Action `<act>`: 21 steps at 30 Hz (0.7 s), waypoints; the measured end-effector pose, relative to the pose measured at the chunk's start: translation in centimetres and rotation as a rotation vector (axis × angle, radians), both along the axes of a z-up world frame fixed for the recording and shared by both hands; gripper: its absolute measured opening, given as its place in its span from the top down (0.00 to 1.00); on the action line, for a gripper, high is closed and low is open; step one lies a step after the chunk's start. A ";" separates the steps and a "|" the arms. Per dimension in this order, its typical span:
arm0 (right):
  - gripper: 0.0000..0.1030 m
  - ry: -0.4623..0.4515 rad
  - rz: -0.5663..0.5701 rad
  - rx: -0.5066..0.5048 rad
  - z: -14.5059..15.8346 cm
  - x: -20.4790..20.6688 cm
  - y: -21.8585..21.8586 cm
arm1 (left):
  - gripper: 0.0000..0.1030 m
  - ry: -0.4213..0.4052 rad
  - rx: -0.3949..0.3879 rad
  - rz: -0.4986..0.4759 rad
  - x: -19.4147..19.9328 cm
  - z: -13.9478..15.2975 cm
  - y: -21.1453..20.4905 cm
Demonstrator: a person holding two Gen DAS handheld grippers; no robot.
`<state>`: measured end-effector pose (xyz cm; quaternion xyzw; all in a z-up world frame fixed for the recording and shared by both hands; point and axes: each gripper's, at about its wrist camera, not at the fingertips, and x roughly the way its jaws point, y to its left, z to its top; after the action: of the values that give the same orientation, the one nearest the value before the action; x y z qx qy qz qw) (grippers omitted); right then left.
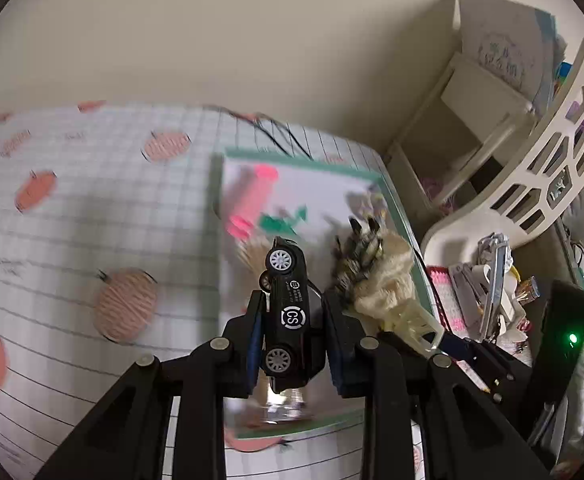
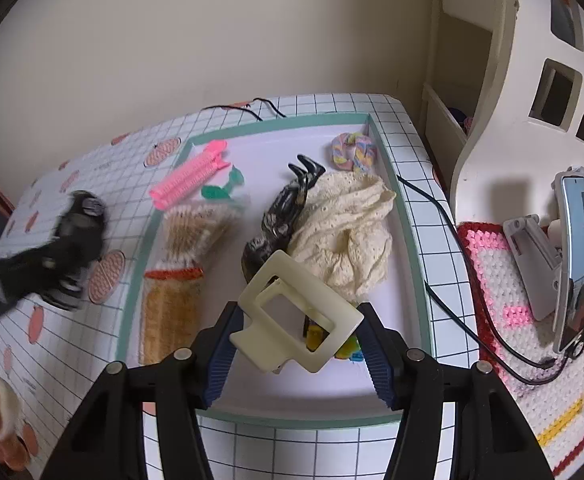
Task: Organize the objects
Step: 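Open the right tool to drop the cream frame while the left tool releases the car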
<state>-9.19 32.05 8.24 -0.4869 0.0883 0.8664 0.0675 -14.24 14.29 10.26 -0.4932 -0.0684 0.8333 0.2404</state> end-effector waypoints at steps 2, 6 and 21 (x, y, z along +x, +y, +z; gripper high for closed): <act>0.41 -0.008 0.009 0.008 -0.3 0.0 -0.1 | 0.72 -0.033 0.000 0.005 0.3 -0.9 0.9; 0.41 -0.002 0.025 0.009 -0.3 0.0 -0.3 | 0.72 -0.062 -0.013 0.015 0.4 -2.0 1.5; 0.38 0.007 0.044 -0.006 -0.4 0.2 -0.6 | 0.64 -0.039 -0.024 0.003 0.9 -1.7 2.0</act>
<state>-8.99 31.46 7.87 -0.4857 0.0804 0.8691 0.0469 -13.35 16.28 8.52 -0.5120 -0.0638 0.8247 0.2317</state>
